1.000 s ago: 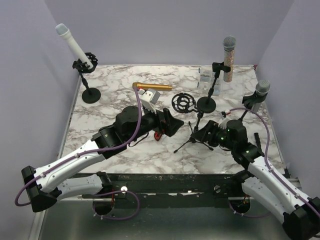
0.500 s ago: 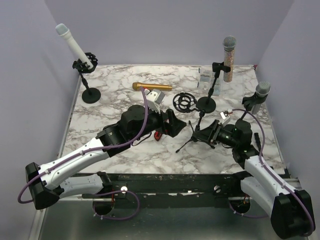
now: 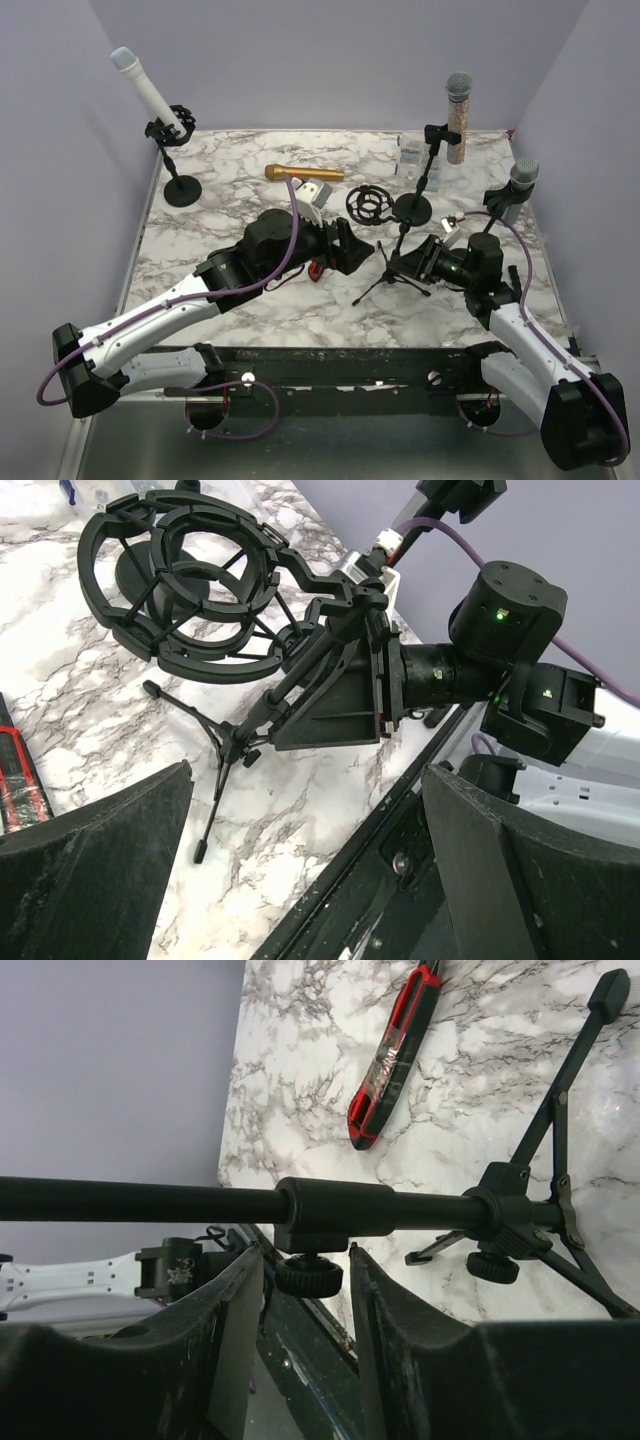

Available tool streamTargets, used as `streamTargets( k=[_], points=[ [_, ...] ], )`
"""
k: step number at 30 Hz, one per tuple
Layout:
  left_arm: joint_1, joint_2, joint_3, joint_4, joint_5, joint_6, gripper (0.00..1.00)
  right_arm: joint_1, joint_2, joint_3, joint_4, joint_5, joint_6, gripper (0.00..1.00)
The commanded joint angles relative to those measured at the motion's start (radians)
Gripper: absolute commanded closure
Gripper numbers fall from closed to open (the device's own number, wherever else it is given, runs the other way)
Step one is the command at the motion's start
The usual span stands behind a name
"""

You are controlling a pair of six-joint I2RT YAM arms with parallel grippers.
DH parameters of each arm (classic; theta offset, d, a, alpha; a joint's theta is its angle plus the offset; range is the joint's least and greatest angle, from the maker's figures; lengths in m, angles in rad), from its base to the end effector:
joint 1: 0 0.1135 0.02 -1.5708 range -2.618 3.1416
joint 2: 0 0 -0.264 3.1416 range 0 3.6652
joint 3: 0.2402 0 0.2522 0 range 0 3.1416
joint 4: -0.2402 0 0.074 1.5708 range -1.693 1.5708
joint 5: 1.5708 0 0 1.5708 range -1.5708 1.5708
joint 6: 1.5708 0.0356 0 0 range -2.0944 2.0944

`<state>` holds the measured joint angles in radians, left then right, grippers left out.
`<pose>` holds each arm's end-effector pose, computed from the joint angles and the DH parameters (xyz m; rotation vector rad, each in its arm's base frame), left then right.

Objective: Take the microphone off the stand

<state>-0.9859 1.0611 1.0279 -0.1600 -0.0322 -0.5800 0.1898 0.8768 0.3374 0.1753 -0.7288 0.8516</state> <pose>0.1365 -0.2041 0.3747 0.3584 1.8667 -1.0821 0.1783 0.0584 0.2063 0.1548 2.0914 1.3664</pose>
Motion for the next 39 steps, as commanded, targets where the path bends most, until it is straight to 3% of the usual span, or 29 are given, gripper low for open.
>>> streamTargets(
  k=[1, 3, 7, 8, 14, 21, 33, 39],
  points=[
    [-0.005, 0.008, 0.034, 0.012, 0.026, 0.002, 0.04, -0.004, 0.025, 0.031, -0.012, 0.027, -0.038, 0.59],
    [-0.005, 0.004, 0.031, 0.006, 0.017, 0.002, 0.04, -0.004, 0.021, 0.033, -0.019, 0.043, -0.049, 0.66],
    [-0.005, -0.011, 0.032, -0.032, -0.061, -0.007, 0.04, 0.006, 0.010, 0.085, -0.165, 0.154, -0.162, 0.98],
    [-0.004, -0.017, 0.031, -0.039, -0.084, -0.010, 0.04, 0.018, 0.010, 0.107, -0.241, 0.201, -0.196, 0.99],
    [-0.003, -0.047, 0.012, -0.033, -0.149, -0.007, 0.03, 0.233, -0.017, 0.182, -0.451, 0.649, -0.271, 0.99],
    [-0.002, -0.058, 0.009, -0.035, -0.150, -0.001, 0.03, 0.495, 0.091, 0.211, -0.448, 1.008, -0.224, 0.99],
    [0.001, -0.055, 0.011, -0.035, -0.121, 0.000, 0.03, 0.527, 0.119, 0.173, -0.367, 0.970, -0.194, 0.99],
    [0.001, -0.018, 0.091, -0.049, -0.040, 0.046, 0.03, 0.526, 0.130, 0.164, -0.359, 0.990, -0.199, 0.99]
  ],
)
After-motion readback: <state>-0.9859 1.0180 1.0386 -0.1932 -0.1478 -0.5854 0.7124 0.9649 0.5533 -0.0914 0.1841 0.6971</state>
